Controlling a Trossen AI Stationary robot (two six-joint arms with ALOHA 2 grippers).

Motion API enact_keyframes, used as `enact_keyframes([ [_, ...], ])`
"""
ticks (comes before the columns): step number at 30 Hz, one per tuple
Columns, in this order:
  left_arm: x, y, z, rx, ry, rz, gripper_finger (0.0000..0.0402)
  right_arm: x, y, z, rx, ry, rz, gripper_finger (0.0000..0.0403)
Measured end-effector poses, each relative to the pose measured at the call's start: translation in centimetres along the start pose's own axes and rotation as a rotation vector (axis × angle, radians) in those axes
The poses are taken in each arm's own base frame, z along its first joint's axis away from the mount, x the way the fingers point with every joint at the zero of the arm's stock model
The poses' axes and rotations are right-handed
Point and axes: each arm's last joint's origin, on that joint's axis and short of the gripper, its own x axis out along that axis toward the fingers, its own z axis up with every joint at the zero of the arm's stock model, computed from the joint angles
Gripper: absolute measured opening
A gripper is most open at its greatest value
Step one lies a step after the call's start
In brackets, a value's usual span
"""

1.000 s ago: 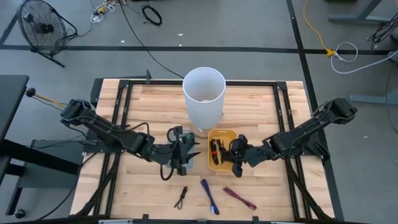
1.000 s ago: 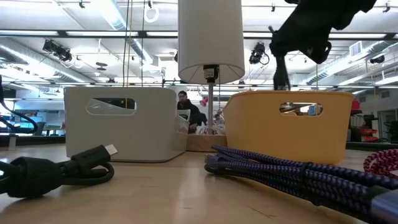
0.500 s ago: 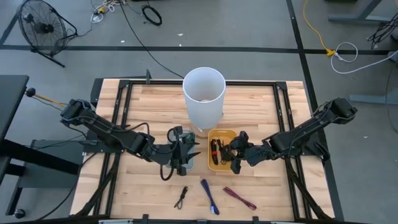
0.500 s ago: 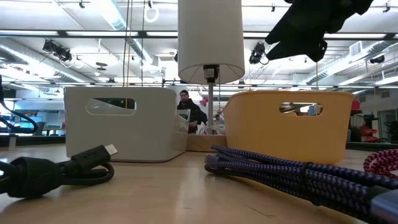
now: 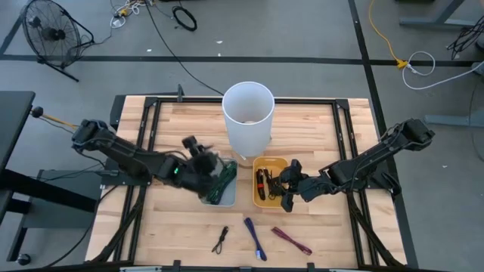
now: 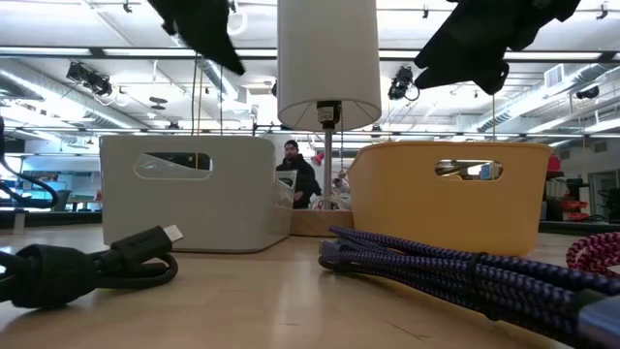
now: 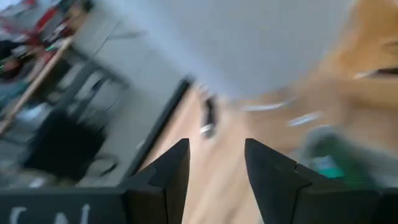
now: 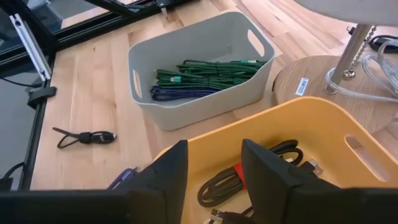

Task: Pick & Place USB Port
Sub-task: Put the black charger cable into the yellow bin

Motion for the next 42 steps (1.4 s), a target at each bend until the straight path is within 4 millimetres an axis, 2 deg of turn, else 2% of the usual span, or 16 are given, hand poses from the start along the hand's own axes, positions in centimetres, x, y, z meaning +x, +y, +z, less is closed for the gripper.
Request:
enact_keyframes([
  [3,1.4,1.6,-0.5,0.038,0.074,0.082,0.0160,0.0,0.1,0.1,0.002,-0.010,0.007,0.0146],
  [10,5.0,5.8,-0.5,0.005,0.206,0.207,0.0160,0.0,0.2,0.2,-0.012,-0.013,0.030,0.0147],
  [15,6.2,8.3,-0.8,-0.033,0.271,0.233,0.0160,0.0,0.3,0.1,-0.014,0.009,0.058,0.0147],
  [17,6.2,8.9,-1.0,-0.041,0.250,0.232,0.0160,0.0,0.3,0.1,-0.016,0.011,0.057,0.0147],
  [21,6.1,10.0,-3.1,-0.094,0.206,0.142,0.0160,0.0,0.2,0.1,-0.019,0.017,0.053,0.0146],
  [23,6.2,10.7,-4.4,-0.122,0.155,0.092,0.0160,0.0,0.3,0.1,-0.017,0.012,0.055,0.0145],
  [27,7.3,11.8,-5.7,-0.212,-0.022,-0.037,0.0160,0.0,0.3,0.4,-0.004,-0.012,0.064,0.0142],
  [30,8.8,12.6,-6.2,-0.275,-0.116,-0.065,0.0160,0.1,0.3,0.7,0.002,-0.033,0.072,0.0141],
  [33,11.1,13.5,-6.5,-0.320,-0.130,-0.050,0.0160,0.1,0.3,1.0,-0.009,-0.054,0.079,0.0141],
  [37,14.5,14.3,-7.2,-0.378,-0.072,-0.066,0.0160,0.2,0.3,1.2,-0.022,-0.065,0.082,0.0141],
  [42,18.7,14.3,-7.8,-0.387,0.028,-0.079,0.0160,0.2,0.3,1.2,-0.047,-0.062,0.084,0.0141],
])
